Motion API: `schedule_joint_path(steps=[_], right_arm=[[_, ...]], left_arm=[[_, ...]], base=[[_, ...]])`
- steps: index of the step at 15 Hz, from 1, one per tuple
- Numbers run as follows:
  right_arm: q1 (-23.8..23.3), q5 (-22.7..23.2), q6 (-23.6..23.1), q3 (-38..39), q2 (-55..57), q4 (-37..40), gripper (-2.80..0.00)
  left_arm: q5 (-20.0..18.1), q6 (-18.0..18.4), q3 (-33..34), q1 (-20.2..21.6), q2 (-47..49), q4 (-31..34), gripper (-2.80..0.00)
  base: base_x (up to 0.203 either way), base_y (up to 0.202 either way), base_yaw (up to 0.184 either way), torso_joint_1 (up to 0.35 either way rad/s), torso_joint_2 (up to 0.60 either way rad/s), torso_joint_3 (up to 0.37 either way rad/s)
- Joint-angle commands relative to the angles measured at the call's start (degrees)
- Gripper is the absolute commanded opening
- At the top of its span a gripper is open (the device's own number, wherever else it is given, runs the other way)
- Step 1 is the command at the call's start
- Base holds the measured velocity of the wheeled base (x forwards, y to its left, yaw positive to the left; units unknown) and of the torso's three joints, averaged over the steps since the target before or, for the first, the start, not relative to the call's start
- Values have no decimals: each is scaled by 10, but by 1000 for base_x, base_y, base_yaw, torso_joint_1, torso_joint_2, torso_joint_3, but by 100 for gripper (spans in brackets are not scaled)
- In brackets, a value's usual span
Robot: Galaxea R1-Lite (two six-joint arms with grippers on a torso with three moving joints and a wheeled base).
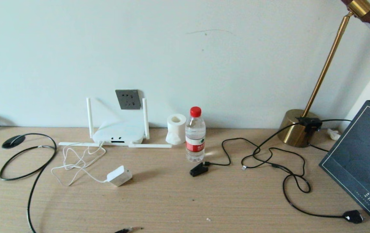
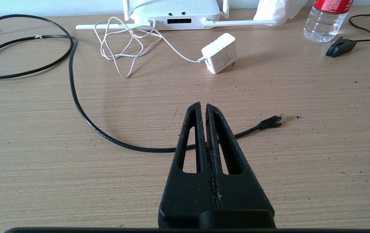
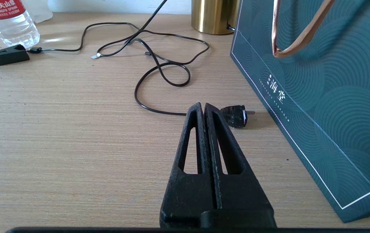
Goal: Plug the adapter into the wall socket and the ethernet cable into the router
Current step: Pick up plug
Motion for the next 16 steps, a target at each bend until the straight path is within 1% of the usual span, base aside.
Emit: schedule_joint_path(steps=[1,13,14,16], right_arm=[[0,0,0,0,1,0,-280],[0,0,0,0,1,0,-280],[0,0,0,0,1,0,-280],[0,0,0,0,1,0,-280]], left_arm=[[0,0,0,0,1,0,-280],[1,0,-2,0,1,-1,-280],[1,5,-18,0,1,-1,-280],[-5,12,-82,0,29,10,-280]], base=[[0,0,0,0,0,0],[0,0,0,0,0,0],[0,0,0,0,0,0],[0,0,0,0,0,0]])
